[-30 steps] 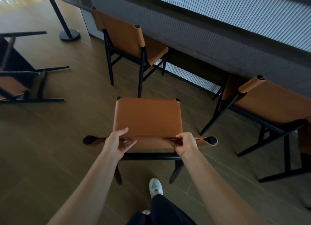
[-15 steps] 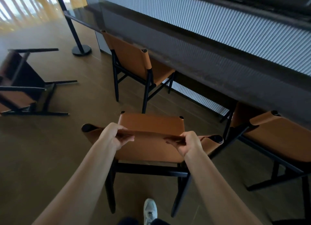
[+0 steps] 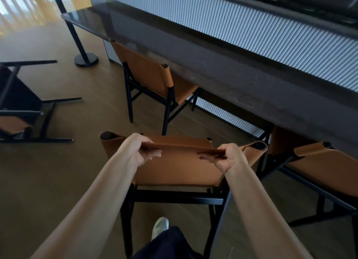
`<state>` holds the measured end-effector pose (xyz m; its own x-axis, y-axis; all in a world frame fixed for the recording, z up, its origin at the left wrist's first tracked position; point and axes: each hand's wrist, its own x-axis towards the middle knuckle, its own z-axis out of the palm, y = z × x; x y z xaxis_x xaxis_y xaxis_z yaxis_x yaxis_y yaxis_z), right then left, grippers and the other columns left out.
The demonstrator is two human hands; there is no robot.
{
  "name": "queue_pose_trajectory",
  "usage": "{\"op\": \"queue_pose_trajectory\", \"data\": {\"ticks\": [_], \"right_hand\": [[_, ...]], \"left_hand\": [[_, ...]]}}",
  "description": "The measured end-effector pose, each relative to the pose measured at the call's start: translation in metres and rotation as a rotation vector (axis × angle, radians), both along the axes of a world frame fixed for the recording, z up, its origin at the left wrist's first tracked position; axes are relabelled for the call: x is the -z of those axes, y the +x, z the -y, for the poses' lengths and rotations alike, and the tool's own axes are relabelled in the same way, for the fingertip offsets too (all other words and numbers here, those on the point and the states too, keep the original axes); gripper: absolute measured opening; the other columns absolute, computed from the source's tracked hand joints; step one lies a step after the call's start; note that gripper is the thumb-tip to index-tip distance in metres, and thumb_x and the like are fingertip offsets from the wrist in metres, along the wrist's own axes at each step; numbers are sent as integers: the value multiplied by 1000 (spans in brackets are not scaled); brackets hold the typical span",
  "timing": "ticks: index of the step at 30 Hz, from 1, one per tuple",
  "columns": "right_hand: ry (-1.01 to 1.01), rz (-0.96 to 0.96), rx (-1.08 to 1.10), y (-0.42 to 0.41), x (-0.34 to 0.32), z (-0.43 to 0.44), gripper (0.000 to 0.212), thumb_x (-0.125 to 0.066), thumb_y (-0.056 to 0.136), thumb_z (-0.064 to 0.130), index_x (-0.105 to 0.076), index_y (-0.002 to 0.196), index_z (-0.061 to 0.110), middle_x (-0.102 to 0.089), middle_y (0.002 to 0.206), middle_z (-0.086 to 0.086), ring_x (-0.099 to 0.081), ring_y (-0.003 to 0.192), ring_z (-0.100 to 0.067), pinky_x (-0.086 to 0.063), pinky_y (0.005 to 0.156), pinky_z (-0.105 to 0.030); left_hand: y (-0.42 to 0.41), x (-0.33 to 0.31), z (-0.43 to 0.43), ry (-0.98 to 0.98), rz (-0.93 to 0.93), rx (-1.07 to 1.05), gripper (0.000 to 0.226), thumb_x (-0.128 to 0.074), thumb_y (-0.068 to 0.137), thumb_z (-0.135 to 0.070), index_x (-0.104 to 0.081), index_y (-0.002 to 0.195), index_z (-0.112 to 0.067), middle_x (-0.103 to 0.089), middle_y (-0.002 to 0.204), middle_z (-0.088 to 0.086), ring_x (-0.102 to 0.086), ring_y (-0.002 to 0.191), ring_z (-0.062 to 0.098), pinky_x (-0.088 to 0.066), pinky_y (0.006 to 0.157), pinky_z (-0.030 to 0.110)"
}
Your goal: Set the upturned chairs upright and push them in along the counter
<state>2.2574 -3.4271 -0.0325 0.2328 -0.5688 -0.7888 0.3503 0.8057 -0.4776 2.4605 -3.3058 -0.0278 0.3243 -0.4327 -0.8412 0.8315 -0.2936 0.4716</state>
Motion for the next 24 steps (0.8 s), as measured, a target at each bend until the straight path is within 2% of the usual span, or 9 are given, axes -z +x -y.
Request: {"op": "queue_pose_trajectory", "data": {"ticks": [3, 5, 8, 10, 12, 14, 17, 20, 24], "right_hand": [[-8, -5, 21, 11, -8, 15, 27, -31, 91, -14, -31, 117, -6, -21, 145, -43, -24, 130, -67, -46, 90, -68], [-4, -3, 47, 14, -13, 25, 23, -32, 91, -15, -31, 113, -8, -23, 145, -42, -26, 130, -66, -46, 90, -69], [-8, -13, 87, 14, -16, 42, 26, -33, 93, -13, -31, 118, -6, -21, 146, -43, -30, 126, -68, -46, 89, -69], [-18, -32, 96, 11, -19, 50, 23, -33, 93, -12, -29, 115, -8, -22, 143, -45, -36, 120, -69, -49, 86, -68], [-33, -16, 128, 6, -24, 59, 16, -34, 92, -11, -29, 108, -11, -21, 142, -46, -37, 118, -70, -51, 84, -66], [-64, 14, 186, 0, -29, 68, 21, -33, 91, -12, -28, 111, -10, -15, 143, -47, -31, 122, -71, -51, 81, -66], [-93, -1, 257, -9, -32, 87, 43, -31, 90, -12, -26, 132, -6, -6, 144, -50, -25, 127, -70, -52, 73, -65], [-141, -22, 283, -19, -34, 112, 42, -31, 88, -12, -29, 130, -9, -14, 139, -51, -33, 118, -73, -53, 67, -63], [-149, -46, 320, -35, -30, 157, 40, -33, 90, -10, -30, 129, -10, -19, 135, -50, -40, 113, -70, -54, 68, -60]], "left_hand": [[13, -7, 21, 8, 18, 44, 8, -45, 92, 10, -50, 92, 16, -41, 118, 42, -55, 113, 52, -50, 98, 47], [19, -10, 34, -41, 10, 70, 16, -44, 92, 11, -50, 103, 20, -40, 122, 44, -55, 112, 53, -52, 93, 46], [27, -16, 60, -90, 22, 115, 31, -44, 91, 13, -44, 122, 21, -37, 129, 45, -53, 113, 54, -56, 85, 47], [30, -23, 77, -81, 24, 152, 34, -43, 92, 13, -41, 125, 22, -35, 131, 46, -50, 118, 55, -50, 97, 46], [31, -30, 97, -81, 46, 233, 23, -42, 92, 15, -47, 112, 23, -38, 129, 46, -47, 122, 54, -44, 104, 46], [29, -38, 118, -116, 64, 326, 12, -40, 91, 16, -51, 96, 20, -40, 125, 45, -46, 123, 54, -43, 104, 45], [25, -43, 149, -114, 94, 362, 22, -42, 91, 13, -46, 111, 21, -33, 132, 47, -45, 121, 56, -49, 96, 46], [12, -53, 184, -146, 53, 403, 17, -42, 91, 12, -44, 106, 20, -26, 137, 47, -44, 123, 57, -51, 93, 46], [-2, -53, 236, -135, 0, 395, 48, -41, 91, 13, -27, 137, 16, -14, 147, 45, -42, 125, 56, -54, 83, 49]]}}
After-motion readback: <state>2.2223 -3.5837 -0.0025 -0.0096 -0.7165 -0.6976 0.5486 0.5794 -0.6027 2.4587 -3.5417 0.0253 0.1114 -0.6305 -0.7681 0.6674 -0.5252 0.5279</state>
